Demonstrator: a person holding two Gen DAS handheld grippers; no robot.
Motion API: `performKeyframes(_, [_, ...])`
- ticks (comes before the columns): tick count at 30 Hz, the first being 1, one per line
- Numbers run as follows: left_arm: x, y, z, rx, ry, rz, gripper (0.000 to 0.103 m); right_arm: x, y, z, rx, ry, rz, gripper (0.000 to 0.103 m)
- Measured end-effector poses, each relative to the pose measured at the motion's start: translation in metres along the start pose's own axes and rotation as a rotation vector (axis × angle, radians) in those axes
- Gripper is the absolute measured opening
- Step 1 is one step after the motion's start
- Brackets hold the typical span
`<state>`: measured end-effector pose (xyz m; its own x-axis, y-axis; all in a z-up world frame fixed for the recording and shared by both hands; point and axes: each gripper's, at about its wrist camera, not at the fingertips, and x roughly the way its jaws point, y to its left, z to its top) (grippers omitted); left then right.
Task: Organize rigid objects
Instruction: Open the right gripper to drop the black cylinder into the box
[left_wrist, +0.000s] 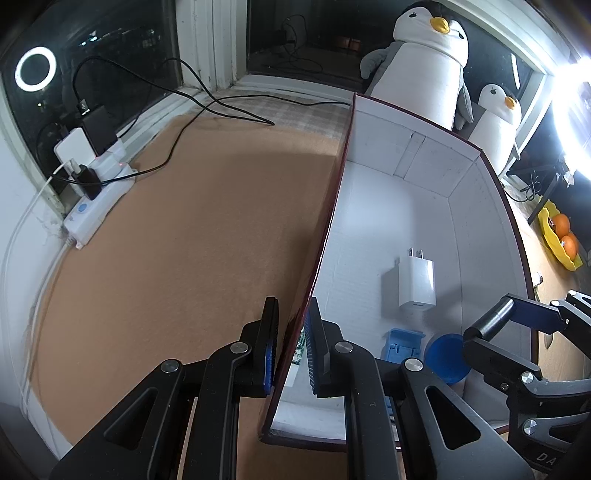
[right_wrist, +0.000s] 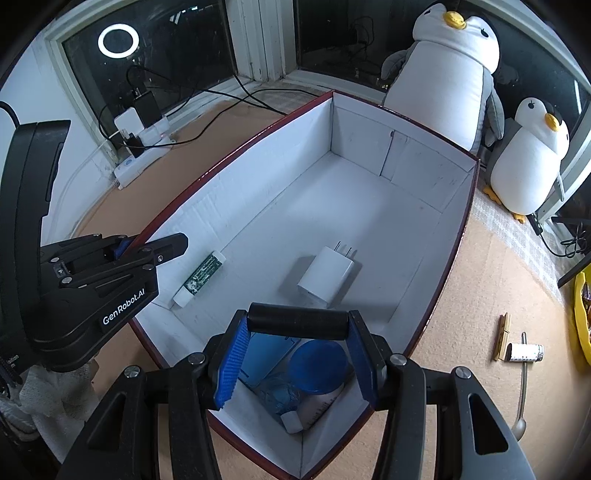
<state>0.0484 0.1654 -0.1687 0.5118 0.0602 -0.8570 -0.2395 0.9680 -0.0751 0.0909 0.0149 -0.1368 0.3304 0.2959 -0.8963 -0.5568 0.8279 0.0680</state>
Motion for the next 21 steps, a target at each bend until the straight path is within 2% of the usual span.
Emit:
performKeyframes(9, [0.0011, 0.002, -0.0019, -0.002, 0.003, 0.003, 0.012, 0.0049, 0.0019, -0.0003, -0.011, 0.006, 0.008, 0.049])
performKeyframes(14, [0.002, 0.0031, -0.0022, -0.003, 0.006, 0.006, 0.012, 0.0047, 0.003, 0.0003, -0.016, 0.003, 0.015, 0.058])
performKeyframes(21, [0.0017, 0.0027, -0.0024, 0.001, 0.007, 0.012, 0.012, -0.0011, -0.0011, 0.0004, -0.004, -0.016, 0.021, 0.059])
